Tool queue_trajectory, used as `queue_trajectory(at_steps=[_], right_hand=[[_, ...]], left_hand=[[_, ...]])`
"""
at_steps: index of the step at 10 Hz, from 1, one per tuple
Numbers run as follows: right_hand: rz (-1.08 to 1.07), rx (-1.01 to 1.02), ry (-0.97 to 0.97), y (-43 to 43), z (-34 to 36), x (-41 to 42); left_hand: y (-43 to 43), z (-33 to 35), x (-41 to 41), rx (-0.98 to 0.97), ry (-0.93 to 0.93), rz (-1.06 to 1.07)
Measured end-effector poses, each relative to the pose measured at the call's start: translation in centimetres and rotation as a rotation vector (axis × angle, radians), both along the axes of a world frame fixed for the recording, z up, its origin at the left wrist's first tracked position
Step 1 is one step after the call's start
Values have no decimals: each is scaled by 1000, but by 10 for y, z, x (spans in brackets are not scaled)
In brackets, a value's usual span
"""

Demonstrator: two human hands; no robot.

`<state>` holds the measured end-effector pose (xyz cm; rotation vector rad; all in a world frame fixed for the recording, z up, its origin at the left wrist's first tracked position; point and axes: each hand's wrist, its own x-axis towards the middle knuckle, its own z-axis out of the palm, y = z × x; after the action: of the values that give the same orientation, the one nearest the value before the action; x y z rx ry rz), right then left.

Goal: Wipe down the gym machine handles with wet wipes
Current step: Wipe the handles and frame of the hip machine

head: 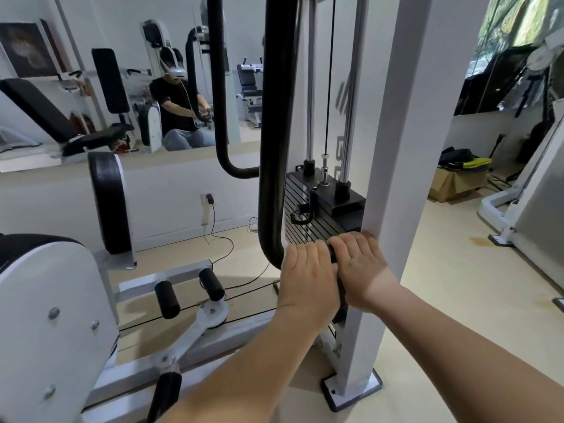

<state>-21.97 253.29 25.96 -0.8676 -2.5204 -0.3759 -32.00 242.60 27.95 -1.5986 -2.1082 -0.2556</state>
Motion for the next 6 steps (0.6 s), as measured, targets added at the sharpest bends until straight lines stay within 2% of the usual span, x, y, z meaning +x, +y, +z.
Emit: queue_trajectory(at_steps=[1,2,3,4,5,6], right_hand=[[-69,-92,-114,-4,5,-1],[-109,-171,-124,-14,13,-6],[-137,-180,-107,-20,16,-9],[-152,-196,-142,-23,22,-10],[-158,-209,-159,-25,25,-10],[-161,-203,-164,-25,25,-11]], left_hand=[[-38,-23,-27,-34,143,-202],[-88,-52,-46,-102,-75,-267],[-94,-36,-58,198,-1086,27],[-64,7,-58,636,-1992,500],[-48,41,-45,794,-2456,443],[-30,54,-25,844,-2710,236]])
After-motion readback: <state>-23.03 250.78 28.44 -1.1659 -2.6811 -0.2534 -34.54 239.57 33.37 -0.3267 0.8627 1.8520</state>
